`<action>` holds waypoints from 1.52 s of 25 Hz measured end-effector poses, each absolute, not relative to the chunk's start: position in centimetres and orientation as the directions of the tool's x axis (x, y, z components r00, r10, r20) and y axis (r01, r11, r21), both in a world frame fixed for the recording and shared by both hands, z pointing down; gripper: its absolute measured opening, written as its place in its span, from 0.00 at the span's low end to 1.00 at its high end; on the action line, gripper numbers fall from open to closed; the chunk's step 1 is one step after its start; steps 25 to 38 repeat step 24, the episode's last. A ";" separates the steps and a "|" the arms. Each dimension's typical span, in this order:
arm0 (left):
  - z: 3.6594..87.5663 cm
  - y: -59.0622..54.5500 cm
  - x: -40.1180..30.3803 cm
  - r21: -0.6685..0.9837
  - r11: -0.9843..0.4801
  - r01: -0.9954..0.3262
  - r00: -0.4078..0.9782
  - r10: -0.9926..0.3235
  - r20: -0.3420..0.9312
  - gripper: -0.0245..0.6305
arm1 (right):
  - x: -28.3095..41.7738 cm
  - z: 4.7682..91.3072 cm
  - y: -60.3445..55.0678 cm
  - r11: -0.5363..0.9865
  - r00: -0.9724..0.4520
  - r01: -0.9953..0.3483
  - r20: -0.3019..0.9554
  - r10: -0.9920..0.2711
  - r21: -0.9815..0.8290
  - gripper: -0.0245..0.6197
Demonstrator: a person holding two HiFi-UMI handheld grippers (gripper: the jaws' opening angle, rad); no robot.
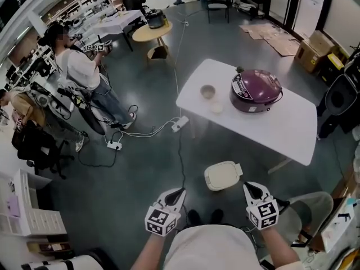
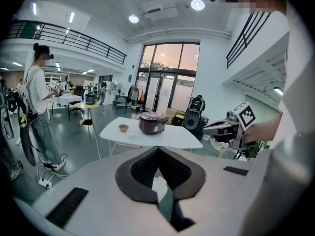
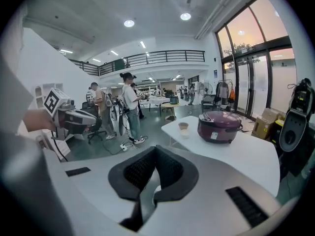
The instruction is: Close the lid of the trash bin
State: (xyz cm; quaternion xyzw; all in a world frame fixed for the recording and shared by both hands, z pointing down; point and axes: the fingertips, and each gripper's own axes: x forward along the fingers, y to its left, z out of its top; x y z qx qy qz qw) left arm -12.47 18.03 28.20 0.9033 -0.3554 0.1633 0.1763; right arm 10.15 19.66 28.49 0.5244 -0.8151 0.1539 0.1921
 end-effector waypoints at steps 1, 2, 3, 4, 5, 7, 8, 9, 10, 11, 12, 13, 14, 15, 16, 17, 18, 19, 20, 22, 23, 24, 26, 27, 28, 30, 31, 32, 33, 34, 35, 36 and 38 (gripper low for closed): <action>28.2 18.0 -12.8 0.202 -0.684 -0.701 0.693 -0.587 0.418 0.06 | 9.9 28.3 19.6 0.404 -0.375 -0.914 0.470 -0.799 -0.042 0.06; 28.2 17.9 -13.1 0.202 -0.682 -0.703 0.692 -0.589 0.417 0.06 | 9.7 28.2 19.6 0.402 -0.372 -0.915 0.467 -0.802 -0.039 0.06; 28.2 17.9 -13.4 0.203 -0.681 -0.704 0.692 -0.591 0.416 0.06 | 9.6 28.1 19.6 0.398 -0.369 -0.917 0.465 -0.805 -0.039 0.06; 28.3 17.9 -13.5 0.204 -0.680 -0.704 0.692 -0.591 0.415 0.06 | 9.5 28.1 19.6 0.393 -0.365 -0.919 0.464 -0.807 -0.040 0.06; 28.3 18.0 -13.6 0.205 -0.681 -0.703 0.693 -0.590 0.414 0.06 | 9.4 28.0 19.6 0.388 -0.361 -0.921 0.464 -0.809 -0.040 0.06; 28.2 18.1 -13.7 0.205 -0.686 -0.698 0.697 -0.587 0.411 0.06 | 9.2 27.8 19.6 0.383 -0.355 -0.923 0.462 -0.813 -0.035 0.06; 28.1 18.1 -13.8 0.206 -0.688 -0.696 0.700 -0.585 0.409 0.06 | 9.1 27.6 19.7 0.382 -0.352 -0.924 0.461 -0.814 -0.032 0.06; 28.1 18.1 -13.8 0.208 -0.690 -0.694 0.702 -0.583 0.408 0.06 | 8.9 27.4 19.7 0.381 -0.351 -0.924 0.461 -0.815 -0.030 0.06; 28.1 18.1 -13.8 0.210 -0.691 -0.692 0.704 -0.581 0.408 0.05 | 8.8 27.3 19.7 0.381 -0.350 -0.924 0.460 -0.816 -0.027 0.06; 28.1 18.1 -13.9 0.212 -0.691 -0.691 0.705 -0.580 0.408 0.06 | 8.8 27.2 19.7 0.382 -0.350 -0.924 0.459 -0.816 -0.026 0.06; 28.1 18.1 -13.8 0.213 -0.692 -0.690 0.706 -0.579 0.408 0.06 | 8.7 27.1 19.7 0.383 -0.350 -0.924 0.459 -0.817 -0.025 0.06; 28.1 18.2 -13.8 0.214 -0.692 -0.689 0.707 -0.578 0.408 0.06 | 8.7 27.0 19.8 0.383 -0.351 -0.923 0.457 -0.817 -0.024 0.06; 28.1 18.2 -13.7 0.215 -0.694 -0.687 0.709 -0.577 0.406 0.06 | 8.8 27.0 19.8 0.384 -0.351 -0.923 0.457 -0.817 -0.023 0.06; 28.2 18.3 -13.6 0.216 -0.695 -0.686 0.710 -0.576 0.405 0.06 | 8.8 27.0 19.9 0.383 -0.351 -0.923 0.456 -0.818 -0.023 0.06; 28.2 18.4 -13.5 0.217 -0.696 -0.685 0.712 -0.575 0.403 0.06 | 8.9 27.0 20.0 0.383 -0.350 -0.923 0.456 -0.818 -0.023 0.06; 28.2 18.4 -13.5 0.219 -0.696 -0.684 0.713 -0.575 0.402 0.06 | 8.9 27.0 20.1 0.382 -0.350 -0.924 0.457 -0.818 -0.023 0.06; 28.3 18.4 -13.6 0.221 -0.696 -0.683 0.714 -0.574 0.401 0.06 | 8.9 27.1 20.1 0.382 -0.350 -0.924 0.458 -0.817 -0.023 0.06; 28.2 18.4 -13.6 0.224 -0.695 -0.683 0.715 -0.574 0.399 0.06 | 8.8 27.1 20.2 0.382 -0.349 -0.924 0.459 -0.817 -0.023 0.06; 28.2 18.4 -13.6 0.226 -0.695 -0.683 0.716 -0.574 0.398 0.06 | 8.8 27.1 20.3 0.382 -0.349 -0.924 0.461 -0.816 -0.024 0.06; 28.1 18.6 -13.7 0.228 -0.694 -0.683 0.716 -0.574 0.398 0.06 | 8.7 27.1 20.6 0.382 -0.349 -0.924 0.464 -0.814 -0.025 0.06; 28.0 18.8 -13.7 0.229 -0.694 -0.683 0.716 -0.573 0.398 0.06 | 8.6 27.2 20.7 0.383 -0.349 -0.924 0.466 -0.813 -0.025 0.06; 28.0 18.9 -13.7 0.229 -0.694 -0.683 0.716 -0.573 0.399 0.06 | 8.6 27.2 20.9 0.383 -0.349 -0.924 0.468 -0.812 -0.025 0.06; 28.0 18.9 -13.7 0.229 -0.694 -0.683 0.716 -0.573 0.399 0.06 | 8.6 27.2 20.9 0.383 -0.349 -0.924 0.468 -0.812 -0.025 0.06; 28.0 18.9 -13.7 0.229 -0.694 -0.683 0.716 -0.573 0.399 0.06 | 8.6 27.2 20.9 0.383 -0.349 -0.924 0.468 -0.812 -0.025 0.06; 28.0 18.9 -13.7 0.229 -0.694 -0.683 0.716 -0.573 0.399 0.06 | 8.6 27.2 20.9 0.383 -0.349 -0.924 0.468 -0.812 -0.025 0.06; 28.0 18.9 -13.7 0.229 -0.694 -0.683 0.716 -0.573 0.399 0.06 | 8.6 27.2 20.9 0.383 -0.349 -0.924 0.468 -0.812 -0.025 0.06; 28.0 18.9 -13.7 0.229 -0.694 -0.683 0.716 -0.573 0.399 0.06 | 8.6 27.2 20.9 0.383 -0.349 -0.924 0.468 -0.812 -0.025 0.06; 28.0 18.9 -13.7 0.229 -0.694 -0.683 0.716 -0.573 0.399 0.06 | 8.6 27.2 20.9 0.383 -0.349 -0.924 0.468 -0.812 -0.025 0.06; 28.0 18.9 -13.7 0.229 -0.694 -0.683 0.716 -0.573 0.399 0.06 | 8.6 27.2 20.9 0.383 -0.349 -0.924 0.468 -0.812 -0.025 0.06; 28.0 18.9 -13.7 0.229 -0.694 -0.683 0.716 -0.573 0.399 0.06 | 8.6 27.2 20.9 0.383 -0.349 -0.924 0.468 -0.812 -0.025 0.06; 28.0 18.9 -13.7 0.229 -0.694 -0.683 0.716 -0.573 0.399 0.06 | 8.6 27.2 20.9 0.383 -0.349 -0.924 0.468 -0.812 -0.025 0.06; 28.0 18.9 -13.7 0.229 -0.694 -0.683 0.716 -0.573 0.399 0.06 | 8.6 27.2 20.9 0.383 -0.349 -0.924 0.468 -0.812 -0.025 0.06; 28.0 18.9 -13.7 0.229 -0.694 -0.683 0.716 -0.573 0.399 0.06 | 8.6 27.2 20.9 0.383 -0.349 -0.924 0.468 -0.812 -0.025 0.06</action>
